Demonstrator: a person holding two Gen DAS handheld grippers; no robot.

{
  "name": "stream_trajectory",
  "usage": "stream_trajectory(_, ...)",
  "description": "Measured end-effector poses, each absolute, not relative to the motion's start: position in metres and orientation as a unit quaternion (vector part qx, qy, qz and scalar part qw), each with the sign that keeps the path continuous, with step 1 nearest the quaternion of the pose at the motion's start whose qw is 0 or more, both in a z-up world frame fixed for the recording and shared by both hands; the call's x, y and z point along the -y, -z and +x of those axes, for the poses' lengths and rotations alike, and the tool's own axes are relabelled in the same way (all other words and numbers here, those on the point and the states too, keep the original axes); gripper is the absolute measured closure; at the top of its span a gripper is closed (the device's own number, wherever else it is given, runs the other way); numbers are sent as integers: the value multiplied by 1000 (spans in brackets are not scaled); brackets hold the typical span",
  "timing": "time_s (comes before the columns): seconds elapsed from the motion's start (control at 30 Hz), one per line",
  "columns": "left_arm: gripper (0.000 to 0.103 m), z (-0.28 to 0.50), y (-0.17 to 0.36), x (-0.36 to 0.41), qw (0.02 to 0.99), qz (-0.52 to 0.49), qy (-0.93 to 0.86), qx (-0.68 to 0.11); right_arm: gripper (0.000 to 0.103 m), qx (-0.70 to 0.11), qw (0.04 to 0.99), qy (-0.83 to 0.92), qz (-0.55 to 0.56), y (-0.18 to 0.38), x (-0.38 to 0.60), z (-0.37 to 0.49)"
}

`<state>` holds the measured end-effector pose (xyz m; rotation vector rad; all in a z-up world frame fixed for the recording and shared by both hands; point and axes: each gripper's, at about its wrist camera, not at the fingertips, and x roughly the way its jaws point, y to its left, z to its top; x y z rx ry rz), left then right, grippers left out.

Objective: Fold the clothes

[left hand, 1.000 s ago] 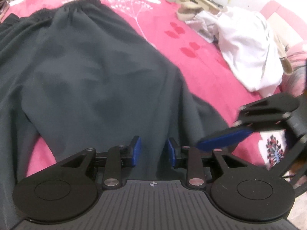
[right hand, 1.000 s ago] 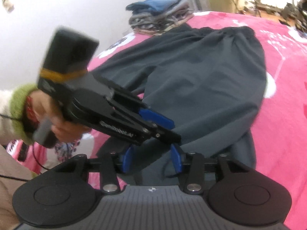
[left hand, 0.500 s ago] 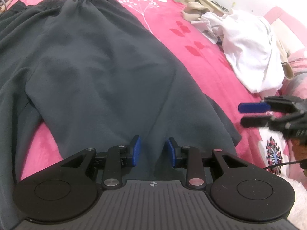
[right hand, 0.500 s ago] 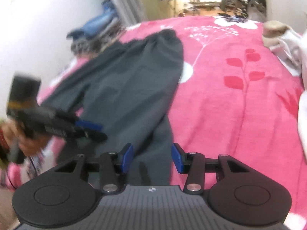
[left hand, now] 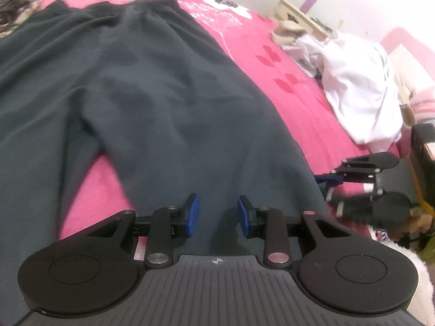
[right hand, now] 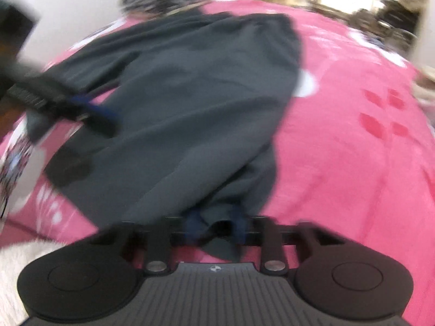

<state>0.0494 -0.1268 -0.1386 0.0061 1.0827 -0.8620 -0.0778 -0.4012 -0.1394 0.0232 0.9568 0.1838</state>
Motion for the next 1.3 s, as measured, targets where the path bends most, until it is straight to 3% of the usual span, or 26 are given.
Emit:
stream_trajectory(0.2, 73, 44, 138, 108, 771, -14, 390, -504, 101, -409, 896, 29, 170, 119, 456, -114)
stream_trajectory(0.4, 73, 40, 145, 104, 760, -19, 389, -521, 101, -386, 843, 127, 352, 154, 509, -145)
stream_trajectory(0.57, 73, 39, 149, 106, 754, -27, 387, -530, 100, -375, 877, 113, 280, 132, 492, -136)
stream_trajectory(0.77, 73, 43, 156, 116, 756, -43, 376, -534, 86, -373, 901, 93, 200, 104, 470, -130)
stream_trajectory(1.07, 83, 44, 160, 114, 765, -58, 362, -530, 76, -377, 863, 79, 325, 102, 490, -141)
stream_trajectory(1.2, 83, 46, 161, 108, 758, -80, 363, -536, 65, -435, 805, 37, 402, 121, 497, -128)
stream_trajectory(1.27, 83, 47, 162, 108, 757, -85, 362, -537, 66, -485, 780, 33, 395, 134, 491, -114)
stream_trajectory(1.3, 83, 47, 162, 108, 757, -88, 362, -537, 72, -498, 777, 34, 384, 136, 487, -107)
